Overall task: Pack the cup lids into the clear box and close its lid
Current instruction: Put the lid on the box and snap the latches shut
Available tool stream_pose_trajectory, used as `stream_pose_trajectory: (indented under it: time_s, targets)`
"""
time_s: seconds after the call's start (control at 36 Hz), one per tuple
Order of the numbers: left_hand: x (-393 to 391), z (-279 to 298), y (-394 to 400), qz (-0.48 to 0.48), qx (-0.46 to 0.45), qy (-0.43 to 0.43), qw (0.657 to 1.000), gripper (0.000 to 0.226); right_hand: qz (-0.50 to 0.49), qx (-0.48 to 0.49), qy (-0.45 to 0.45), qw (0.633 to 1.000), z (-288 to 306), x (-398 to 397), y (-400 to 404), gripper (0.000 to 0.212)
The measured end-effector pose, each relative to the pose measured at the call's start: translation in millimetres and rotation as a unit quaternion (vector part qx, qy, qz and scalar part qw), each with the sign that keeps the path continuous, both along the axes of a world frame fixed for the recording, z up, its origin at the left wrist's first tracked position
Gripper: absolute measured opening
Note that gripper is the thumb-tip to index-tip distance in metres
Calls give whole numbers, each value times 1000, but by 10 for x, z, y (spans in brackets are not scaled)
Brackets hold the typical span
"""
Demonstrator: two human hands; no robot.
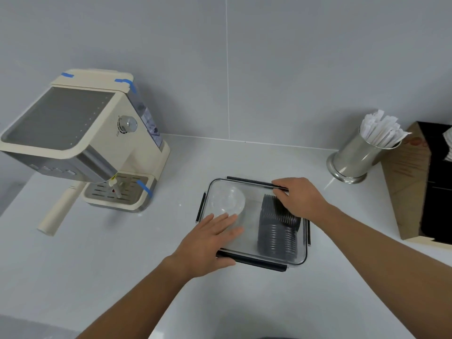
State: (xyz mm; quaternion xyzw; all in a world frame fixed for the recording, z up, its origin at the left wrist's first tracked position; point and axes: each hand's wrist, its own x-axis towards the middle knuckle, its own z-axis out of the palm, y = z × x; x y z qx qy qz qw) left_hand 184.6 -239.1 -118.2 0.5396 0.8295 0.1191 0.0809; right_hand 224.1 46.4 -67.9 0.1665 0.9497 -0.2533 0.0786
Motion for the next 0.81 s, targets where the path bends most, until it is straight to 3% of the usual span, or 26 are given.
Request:
stream_pose_trajectory:
  time_s: [0.47,0.81]
  targets:
    - [67,-199,14,-1,24,59,998,61,6,-70,-42,997,-11,-199,119,25]
    - [103,-93,22,25,28,-7,999,64,-34,-74,-43,996,15,-103,79,30]
